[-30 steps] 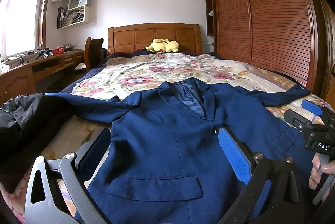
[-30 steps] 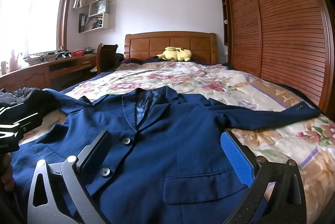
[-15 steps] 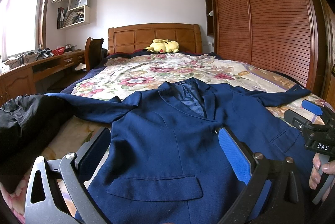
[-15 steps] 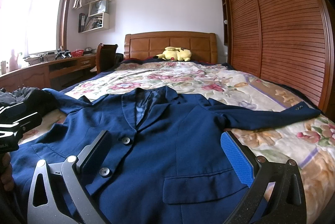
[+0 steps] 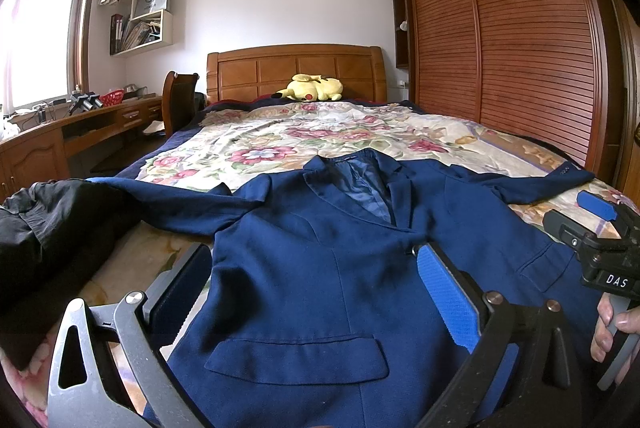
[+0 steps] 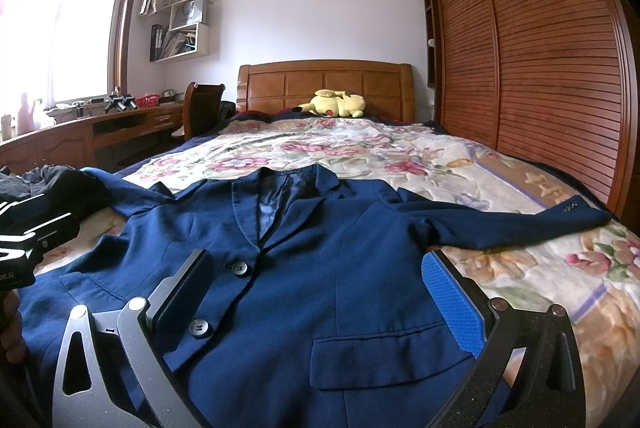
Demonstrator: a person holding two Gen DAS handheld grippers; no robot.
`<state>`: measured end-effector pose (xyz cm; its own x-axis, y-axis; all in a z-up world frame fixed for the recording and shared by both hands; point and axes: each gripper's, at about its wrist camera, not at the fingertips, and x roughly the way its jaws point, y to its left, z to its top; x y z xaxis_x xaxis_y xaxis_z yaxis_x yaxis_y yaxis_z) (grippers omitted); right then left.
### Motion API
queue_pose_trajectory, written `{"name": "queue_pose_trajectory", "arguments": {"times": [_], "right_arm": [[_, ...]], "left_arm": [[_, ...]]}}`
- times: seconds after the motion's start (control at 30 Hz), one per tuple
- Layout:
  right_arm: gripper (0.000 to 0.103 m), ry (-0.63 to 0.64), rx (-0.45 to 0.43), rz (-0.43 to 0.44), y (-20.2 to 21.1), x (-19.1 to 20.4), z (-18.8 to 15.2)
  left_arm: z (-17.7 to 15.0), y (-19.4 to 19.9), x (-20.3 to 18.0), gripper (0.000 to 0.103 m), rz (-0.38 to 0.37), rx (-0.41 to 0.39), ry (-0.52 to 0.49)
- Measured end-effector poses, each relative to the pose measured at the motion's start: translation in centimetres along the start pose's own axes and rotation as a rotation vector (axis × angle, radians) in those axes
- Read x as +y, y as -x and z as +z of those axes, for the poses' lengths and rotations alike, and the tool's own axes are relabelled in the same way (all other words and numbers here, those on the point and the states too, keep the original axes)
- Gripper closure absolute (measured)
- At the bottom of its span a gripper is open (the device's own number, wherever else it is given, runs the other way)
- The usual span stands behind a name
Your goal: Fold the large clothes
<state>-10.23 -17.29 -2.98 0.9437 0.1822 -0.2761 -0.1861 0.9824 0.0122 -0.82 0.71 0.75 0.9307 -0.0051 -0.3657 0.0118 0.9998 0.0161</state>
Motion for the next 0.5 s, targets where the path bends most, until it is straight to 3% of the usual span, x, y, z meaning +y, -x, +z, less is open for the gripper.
{"name": "queue_pose_trajectory", "arguments": {"times": [0.3,0.5], "right_arm": [[0.0,0.001,0.005,0.002,-0.1,0.0,0.0],[0.0,0.005,0.019,0.053,-0.1,0.6,0.7]], "left_arm": [[0.1,0.1,0.3,0.0,0.001,0.006,-0.003],[1.3,0.0,1.3,0.0,-0.004,0.039,0.001]]}}
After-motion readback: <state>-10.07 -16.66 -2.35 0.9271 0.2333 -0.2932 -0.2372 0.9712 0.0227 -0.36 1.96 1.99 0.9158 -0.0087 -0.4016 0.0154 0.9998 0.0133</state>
